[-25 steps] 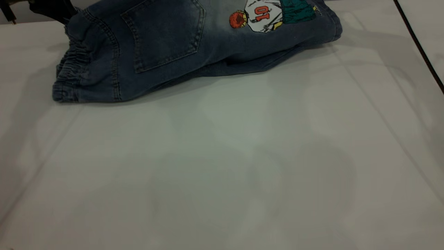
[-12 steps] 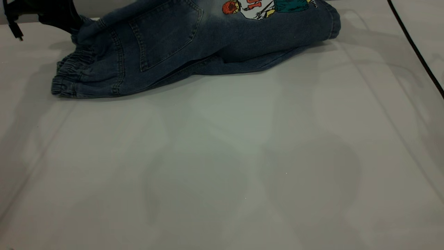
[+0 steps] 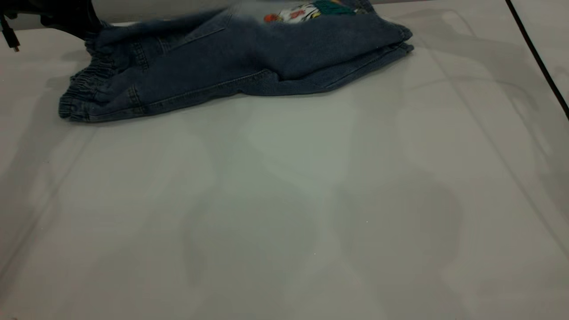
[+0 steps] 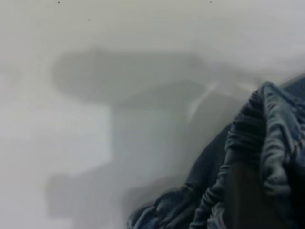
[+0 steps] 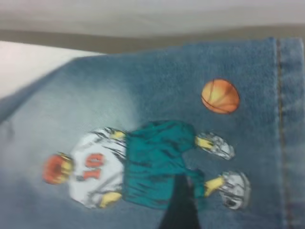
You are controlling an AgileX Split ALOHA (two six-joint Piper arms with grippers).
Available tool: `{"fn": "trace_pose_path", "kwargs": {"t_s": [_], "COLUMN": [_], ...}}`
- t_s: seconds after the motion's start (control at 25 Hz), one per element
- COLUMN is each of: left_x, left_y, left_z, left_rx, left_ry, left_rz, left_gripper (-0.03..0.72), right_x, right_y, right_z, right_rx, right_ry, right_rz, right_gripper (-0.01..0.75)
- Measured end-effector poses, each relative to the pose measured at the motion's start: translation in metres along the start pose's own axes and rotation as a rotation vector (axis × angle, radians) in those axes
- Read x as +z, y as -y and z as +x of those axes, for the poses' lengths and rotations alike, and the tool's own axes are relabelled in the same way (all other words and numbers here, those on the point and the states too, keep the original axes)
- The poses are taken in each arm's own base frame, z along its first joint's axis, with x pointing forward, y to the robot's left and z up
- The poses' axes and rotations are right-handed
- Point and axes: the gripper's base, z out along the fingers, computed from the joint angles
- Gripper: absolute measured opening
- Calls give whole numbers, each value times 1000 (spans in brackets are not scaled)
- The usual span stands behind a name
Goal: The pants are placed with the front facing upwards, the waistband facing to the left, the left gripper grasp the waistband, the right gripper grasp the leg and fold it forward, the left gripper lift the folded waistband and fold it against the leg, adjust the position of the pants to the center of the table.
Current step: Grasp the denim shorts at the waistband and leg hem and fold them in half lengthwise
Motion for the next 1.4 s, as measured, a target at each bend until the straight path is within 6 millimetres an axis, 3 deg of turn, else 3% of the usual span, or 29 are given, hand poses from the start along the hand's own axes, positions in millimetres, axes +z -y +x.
{"fn": "trace_pose_path", "kwargs": {"t_s": [0.24,0.48,0.68,1.0,1.24,1.4], "left_x": [0,-3,-19,-74,-71,-72], "left_y": [0,1,3,7,2,-7], "left_z": [1,-5,-4,-10,14,19], "left_rx": [-5,-25,-25,14,44,65], "left_ry": [-7,44,-21,-101,-345,-409], "left_rz": [3,3,8,-6,-43,-103], "left_gripper": [378,489,507,507,507,507], "right_x": [-14,-15,-9,-9,-21,-32], "right_y": [-16,-20,-27,-30,-36,-39], "right_z": [-15,-6,1,6,-2,-16], "right_rx": [17,21,-25,-39,-61,-66], "right_ry": [-16,-120,-193,-254,-288,-253], "right_rz": [-62,-98,-73,-75,-61,-10], "right_gripper": [570,571,572,572,572,572]}}
